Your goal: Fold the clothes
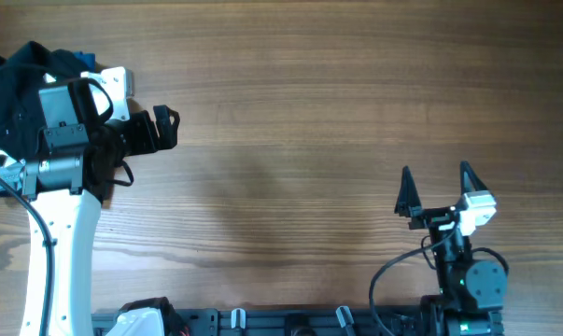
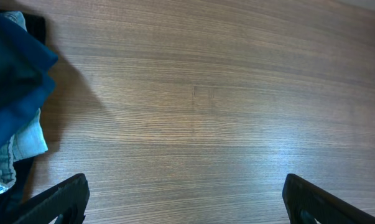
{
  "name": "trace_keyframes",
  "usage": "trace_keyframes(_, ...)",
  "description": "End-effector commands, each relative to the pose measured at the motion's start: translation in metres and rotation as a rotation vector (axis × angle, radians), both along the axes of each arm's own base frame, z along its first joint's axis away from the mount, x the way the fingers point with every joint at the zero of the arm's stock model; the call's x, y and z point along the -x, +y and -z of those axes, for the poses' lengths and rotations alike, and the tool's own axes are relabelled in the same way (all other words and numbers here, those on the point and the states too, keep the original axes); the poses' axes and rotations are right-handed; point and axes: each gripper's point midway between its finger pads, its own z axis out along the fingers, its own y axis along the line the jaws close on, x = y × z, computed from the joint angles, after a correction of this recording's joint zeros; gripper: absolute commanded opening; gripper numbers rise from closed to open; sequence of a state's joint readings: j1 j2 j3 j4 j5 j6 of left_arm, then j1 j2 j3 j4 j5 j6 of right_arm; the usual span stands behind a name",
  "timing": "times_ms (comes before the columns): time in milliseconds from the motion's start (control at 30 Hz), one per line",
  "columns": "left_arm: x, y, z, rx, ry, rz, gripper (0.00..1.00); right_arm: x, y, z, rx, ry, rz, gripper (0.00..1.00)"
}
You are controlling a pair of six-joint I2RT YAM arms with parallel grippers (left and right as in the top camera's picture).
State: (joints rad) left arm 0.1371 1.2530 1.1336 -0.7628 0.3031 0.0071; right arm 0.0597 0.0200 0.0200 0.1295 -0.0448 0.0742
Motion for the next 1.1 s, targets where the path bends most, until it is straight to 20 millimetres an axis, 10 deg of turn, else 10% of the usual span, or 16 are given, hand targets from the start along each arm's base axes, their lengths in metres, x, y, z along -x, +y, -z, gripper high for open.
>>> trace_keyframes(0, 0.000, -0.001, 0.004, -0.015, 0.004, 0.017, 1.00, 0.000, 0.003, 0.011, -0.008, 0.031, -0.019, 1.00)
trace_keyframes(133, 0.000, -0.001, 0.004, -0.016, 0.005, 0.018, 1.00, -0.002, 0.003, 0.036, -0.002, 0.131, -0.018, 1.00)
trace_keyframes(867, 0.003, -0.002, 0.003, -0.015, 0.010, 0.017, 1.00, -0.003, 0.003, 0.039, -0.001, 0.146, -0.018, 1.00)
trace_keyframes(1067, -0.017, -0.010, -0.043, -0.067, -0.292, 0.042, 1.00, -0.003, 0.003, 0.039, -0.001, 0.146, -0.018, 1.00)
